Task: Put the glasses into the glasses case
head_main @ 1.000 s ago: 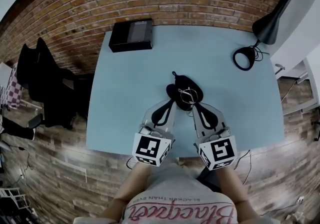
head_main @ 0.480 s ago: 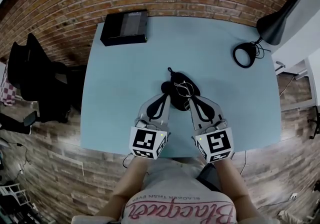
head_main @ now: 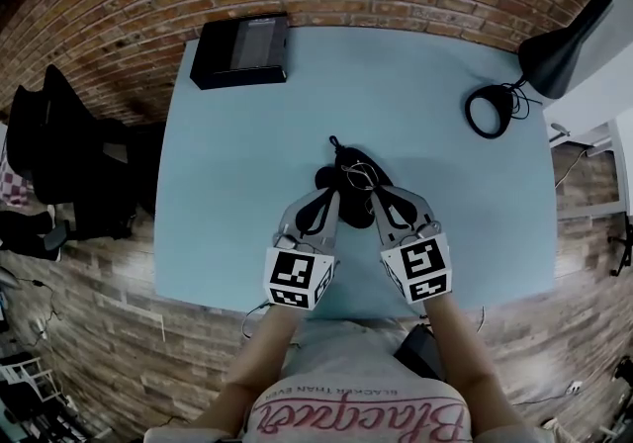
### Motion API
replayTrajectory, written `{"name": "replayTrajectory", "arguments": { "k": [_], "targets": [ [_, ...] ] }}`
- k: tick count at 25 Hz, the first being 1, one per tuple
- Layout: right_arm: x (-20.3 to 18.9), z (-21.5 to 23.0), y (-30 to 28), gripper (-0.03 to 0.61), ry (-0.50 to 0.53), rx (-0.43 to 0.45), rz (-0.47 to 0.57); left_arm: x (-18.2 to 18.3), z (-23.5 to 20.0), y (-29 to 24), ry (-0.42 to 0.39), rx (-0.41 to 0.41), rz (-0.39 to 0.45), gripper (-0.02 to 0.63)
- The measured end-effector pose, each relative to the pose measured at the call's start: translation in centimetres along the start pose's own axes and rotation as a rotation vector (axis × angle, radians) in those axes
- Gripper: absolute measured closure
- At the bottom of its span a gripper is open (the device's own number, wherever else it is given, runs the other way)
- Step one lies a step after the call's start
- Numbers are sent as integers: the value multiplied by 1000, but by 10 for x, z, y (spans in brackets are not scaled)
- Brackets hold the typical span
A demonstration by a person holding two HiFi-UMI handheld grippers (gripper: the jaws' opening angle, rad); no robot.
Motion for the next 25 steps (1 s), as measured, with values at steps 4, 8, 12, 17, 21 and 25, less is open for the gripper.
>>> {"name": "replayTrajectory", "arguments": {
  "k": [4,8,12,17,21,25],
  "targets": [
    [-15,5,-24,563,25,49,-85,-9,-7,-14,22,8,-21,611],
    [-33,17,-46,563,32,54,-157,-15,-16,-26,37,19,-38,611],
    [-51,24,-61,563,31,68,-221,-22,-28,-32,55,53,-59,611],
    [-69,28,-80,563,40,89,-286,-30,-40,-37,79,87,-80,611],
    [-79,32,-93,563,98,85,-347,-38,-47,-38,92,115,-99,611],
    [-90,39,-102,563,136,61,-441,-41,-52,-37,99,133,-104,611]
  ]
}}
Point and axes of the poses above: the fingertips, and each gripper's own axes: y backward along the fingers, z to its right, x out of its top, the point moved 2 cm from there along y, backward along the fingers, and after that the axes turned 3 degrees about x, right-handed, at the moved point
